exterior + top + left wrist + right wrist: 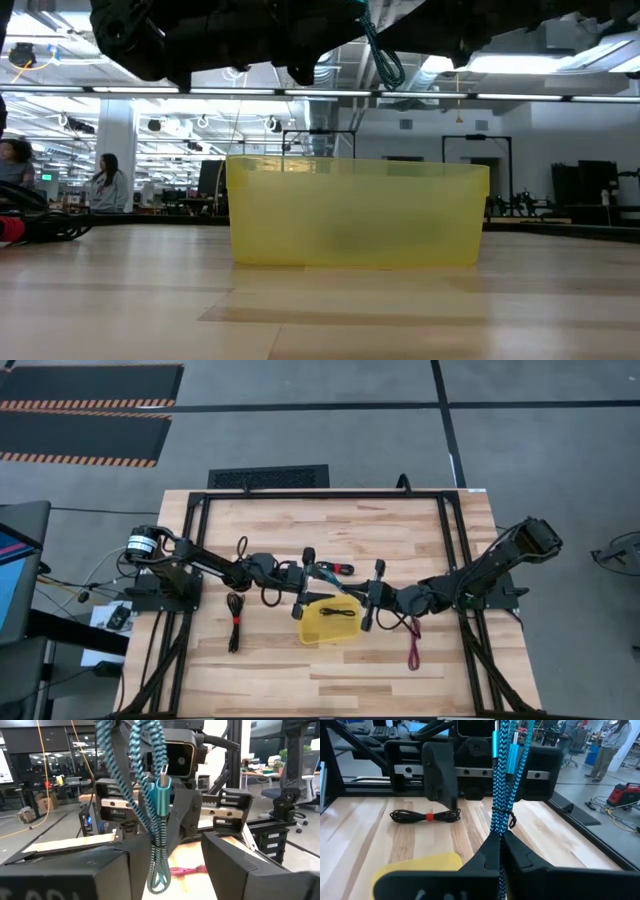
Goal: Pick and place USB-C Cables
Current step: Put the blue charger cable into the yellow bin
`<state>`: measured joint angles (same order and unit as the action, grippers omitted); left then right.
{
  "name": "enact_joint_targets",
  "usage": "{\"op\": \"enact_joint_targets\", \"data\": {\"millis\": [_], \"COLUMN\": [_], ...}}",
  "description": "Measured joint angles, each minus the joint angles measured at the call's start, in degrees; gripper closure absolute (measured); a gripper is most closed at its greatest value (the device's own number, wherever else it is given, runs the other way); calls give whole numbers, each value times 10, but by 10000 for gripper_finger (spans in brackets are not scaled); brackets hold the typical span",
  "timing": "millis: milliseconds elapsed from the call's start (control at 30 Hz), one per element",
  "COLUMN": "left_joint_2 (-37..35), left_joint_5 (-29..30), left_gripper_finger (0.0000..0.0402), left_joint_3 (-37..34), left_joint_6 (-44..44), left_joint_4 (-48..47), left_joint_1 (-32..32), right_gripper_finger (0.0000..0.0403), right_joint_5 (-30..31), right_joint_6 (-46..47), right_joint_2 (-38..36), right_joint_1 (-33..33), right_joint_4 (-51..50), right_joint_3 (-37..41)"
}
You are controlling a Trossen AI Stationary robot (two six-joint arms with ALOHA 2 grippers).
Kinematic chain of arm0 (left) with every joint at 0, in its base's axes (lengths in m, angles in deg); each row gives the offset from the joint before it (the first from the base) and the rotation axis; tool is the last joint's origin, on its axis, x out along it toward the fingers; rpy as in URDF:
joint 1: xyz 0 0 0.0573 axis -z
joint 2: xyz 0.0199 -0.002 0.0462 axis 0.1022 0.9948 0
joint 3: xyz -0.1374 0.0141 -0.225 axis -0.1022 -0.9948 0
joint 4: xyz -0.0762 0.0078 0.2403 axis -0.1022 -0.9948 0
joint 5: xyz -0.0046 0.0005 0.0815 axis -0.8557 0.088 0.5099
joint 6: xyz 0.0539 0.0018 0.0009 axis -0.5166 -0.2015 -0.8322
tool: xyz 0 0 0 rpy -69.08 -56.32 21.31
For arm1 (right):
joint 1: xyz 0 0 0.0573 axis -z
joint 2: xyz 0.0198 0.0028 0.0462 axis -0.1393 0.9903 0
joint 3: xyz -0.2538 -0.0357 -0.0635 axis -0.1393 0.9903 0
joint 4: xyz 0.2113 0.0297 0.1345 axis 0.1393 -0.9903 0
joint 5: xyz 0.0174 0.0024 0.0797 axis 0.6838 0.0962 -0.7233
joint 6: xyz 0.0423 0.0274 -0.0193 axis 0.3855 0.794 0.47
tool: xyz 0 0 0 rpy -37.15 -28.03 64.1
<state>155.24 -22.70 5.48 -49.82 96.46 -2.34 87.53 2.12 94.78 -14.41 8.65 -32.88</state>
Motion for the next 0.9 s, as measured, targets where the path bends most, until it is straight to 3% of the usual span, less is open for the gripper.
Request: {"op": "enact_joint_targets", "data": {"millis": [367, 600, 733, 900], "left_joint_2": [0, 0, -6, -30], "left_joint_5": [-7, -6, 19, 41], "left_gripper_finger": [391, 398, 399, 401], "left_joint_3": [6, 6, 7, 14], "left_joint_6": [2, 6, 7, 32], "left_joint_4": [-9, -7, -28, -132], "left_joint_1": [-7, -8, -9, -25], "right_gripper_finger": [390, 387, 361, 311], "right_joint_5": [0, 0, 14, 143], "right_joint_6": [-3, -1, -26, -75], "right_joint_2": [0, 0, 0, -4], "right_joint_1": [-8, -8, -20, -65], "right_joint_4": [-8, -9, -14, -37], "right_joint_3": [0, 0, 0, 0]}}
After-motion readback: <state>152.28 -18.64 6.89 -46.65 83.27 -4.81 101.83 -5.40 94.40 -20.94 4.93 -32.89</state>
